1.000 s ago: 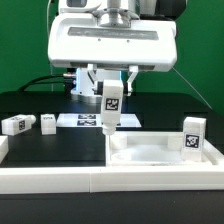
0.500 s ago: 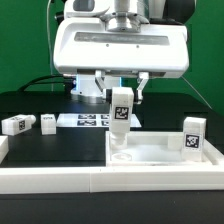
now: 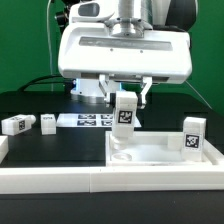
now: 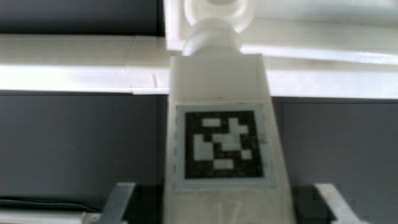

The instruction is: Assemble square table

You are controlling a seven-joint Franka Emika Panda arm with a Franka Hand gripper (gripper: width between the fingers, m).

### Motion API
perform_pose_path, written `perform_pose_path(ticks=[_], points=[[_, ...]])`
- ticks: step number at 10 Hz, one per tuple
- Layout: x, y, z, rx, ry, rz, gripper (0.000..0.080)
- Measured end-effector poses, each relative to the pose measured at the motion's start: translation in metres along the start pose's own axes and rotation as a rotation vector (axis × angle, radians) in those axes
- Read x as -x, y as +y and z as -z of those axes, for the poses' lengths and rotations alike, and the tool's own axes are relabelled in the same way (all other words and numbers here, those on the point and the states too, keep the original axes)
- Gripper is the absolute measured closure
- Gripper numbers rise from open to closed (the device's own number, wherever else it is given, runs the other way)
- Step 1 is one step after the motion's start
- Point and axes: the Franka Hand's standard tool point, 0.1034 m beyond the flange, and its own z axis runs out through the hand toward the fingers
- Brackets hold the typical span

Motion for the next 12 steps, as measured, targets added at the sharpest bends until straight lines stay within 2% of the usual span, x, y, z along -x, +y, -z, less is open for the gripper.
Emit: perform_pose_path(ticks=[12], points=[[0.02,-0.006,-0.021,0.008,-0.016,0.019,0.0509]])
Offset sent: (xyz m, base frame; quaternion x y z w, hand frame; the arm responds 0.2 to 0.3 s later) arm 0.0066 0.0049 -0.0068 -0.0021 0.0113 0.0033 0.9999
